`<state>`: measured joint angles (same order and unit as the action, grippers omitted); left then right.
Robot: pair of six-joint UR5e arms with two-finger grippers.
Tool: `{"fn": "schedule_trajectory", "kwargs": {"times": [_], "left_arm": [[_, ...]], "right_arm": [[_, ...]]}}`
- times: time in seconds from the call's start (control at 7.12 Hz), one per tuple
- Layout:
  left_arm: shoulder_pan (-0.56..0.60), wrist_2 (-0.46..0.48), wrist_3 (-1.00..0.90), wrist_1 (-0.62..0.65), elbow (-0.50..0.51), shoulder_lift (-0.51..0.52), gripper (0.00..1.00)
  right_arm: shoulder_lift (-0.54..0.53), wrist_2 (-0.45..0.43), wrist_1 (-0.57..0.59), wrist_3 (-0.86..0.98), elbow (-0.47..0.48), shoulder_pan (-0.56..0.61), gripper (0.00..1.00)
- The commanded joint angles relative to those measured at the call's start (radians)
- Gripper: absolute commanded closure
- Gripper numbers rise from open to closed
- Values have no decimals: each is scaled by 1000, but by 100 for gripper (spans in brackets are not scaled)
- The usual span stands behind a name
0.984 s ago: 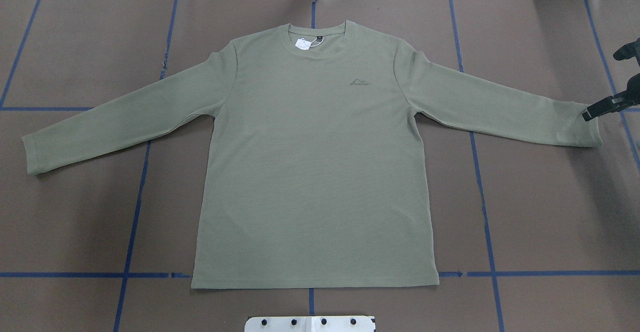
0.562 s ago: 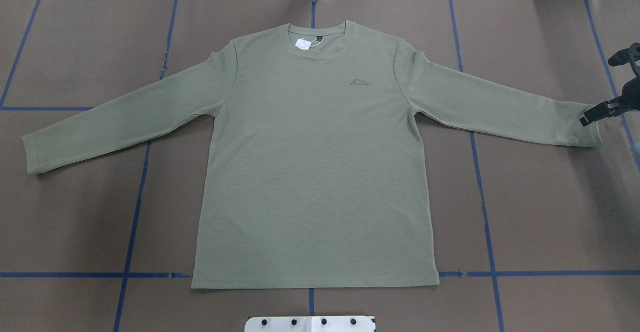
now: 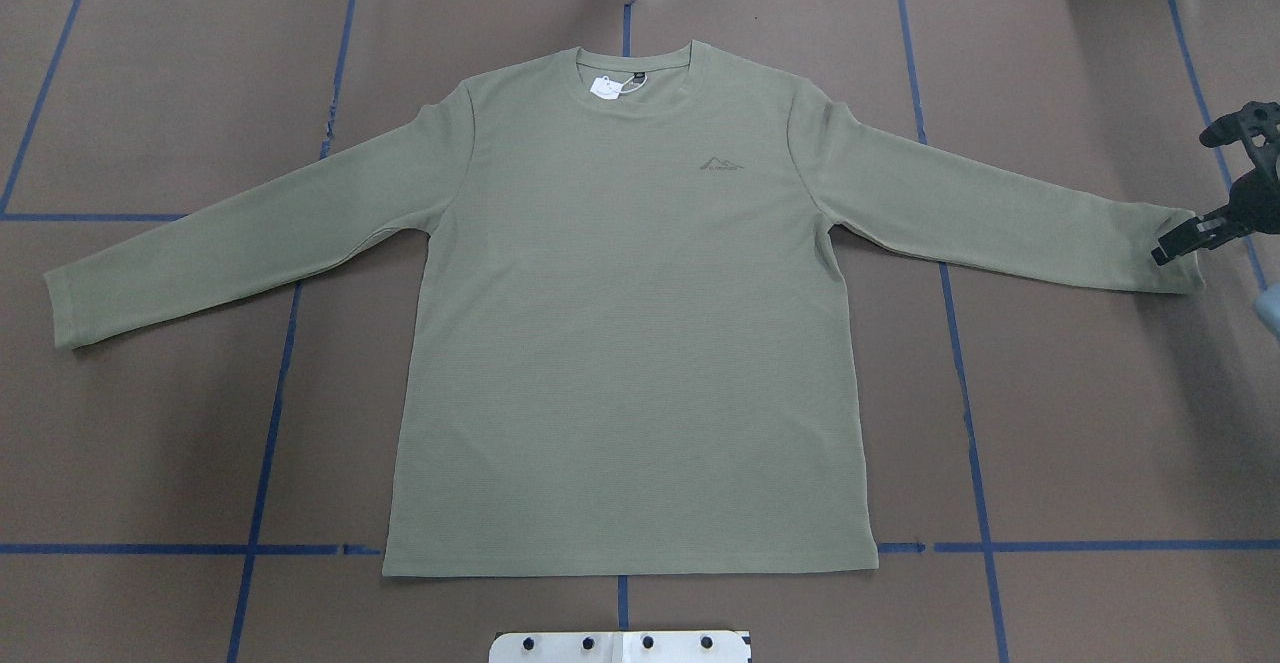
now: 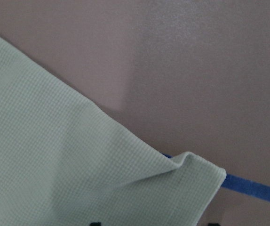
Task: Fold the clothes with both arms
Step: 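Lower the right gripper to the sleeve cuff nearest it and grasp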
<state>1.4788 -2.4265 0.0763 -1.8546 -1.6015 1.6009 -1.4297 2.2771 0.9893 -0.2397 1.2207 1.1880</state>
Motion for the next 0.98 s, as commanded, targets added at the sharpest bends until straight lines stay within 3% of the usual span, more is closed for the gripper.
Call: {"fn": "schedule_trajectory", "kwargs": {"times": [0.0, 0.14, 0.28, 0.56, 0.84], "left_arm": [[0, 1, 2, 1, -1, 1, 0], [0, 1, 2, 3, 0, 7, 0], [0, 1, 3, 3, 0, 8, 0], [0, 0, 3, 3, -1, 8, 0], [0, -2, 3, 3, -1, 8, 0]], "right_arm": [[0, 2, 0, 0, 3, -1, 65], [0, 5, -1, 0, 5, -1, 86], [0, 15, -1, 0, 13, -1, 100], [2, 71, -3, -1, 45, 13, 100], [26, 198, 0, -169, 138, 45, 100]]}}
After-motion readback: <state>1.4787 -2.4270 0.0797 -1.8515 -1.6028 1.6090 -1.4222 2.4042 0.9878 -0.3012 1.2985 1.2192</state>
